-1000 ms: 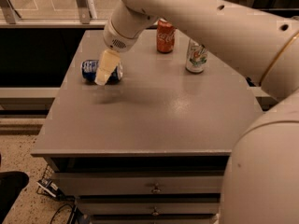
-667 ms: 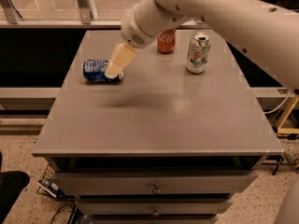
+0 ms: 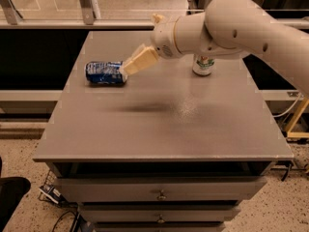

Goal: Knock coke can over

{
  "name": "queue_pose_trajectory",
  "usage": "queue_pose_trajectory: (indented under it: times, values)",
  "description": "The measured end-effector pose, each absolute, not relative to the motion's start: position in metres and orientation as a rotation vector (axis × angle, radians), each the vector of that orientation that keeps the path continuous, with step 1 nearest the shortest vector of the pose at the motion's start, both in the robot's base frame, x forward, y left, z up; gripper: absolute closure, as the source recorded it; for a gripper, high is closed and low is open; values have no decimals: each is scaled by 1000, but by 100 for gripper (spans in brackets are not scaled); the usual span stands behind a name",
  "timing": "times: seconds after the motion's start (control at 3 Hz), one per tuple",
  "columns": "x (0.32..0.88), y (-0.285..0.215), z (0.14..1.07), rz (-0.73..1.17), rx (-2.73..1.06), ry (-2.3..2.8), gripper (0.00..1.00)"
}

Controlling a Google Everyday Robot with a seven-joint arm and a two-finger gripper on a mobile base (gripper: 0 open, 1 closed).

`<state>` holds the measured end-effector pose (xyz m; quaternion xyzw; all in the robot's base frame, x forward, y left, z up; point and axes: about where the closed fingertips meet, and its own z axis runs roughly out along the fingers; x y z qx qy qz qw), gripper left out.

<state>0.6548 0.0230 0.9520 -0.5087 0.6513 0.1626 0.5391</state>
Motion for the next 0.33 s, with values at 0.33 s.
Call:
queue_pose_trajectory:
  times: [0.33]
  values:
    - [647, -3, 968, 430, -1064, 1453, 0]
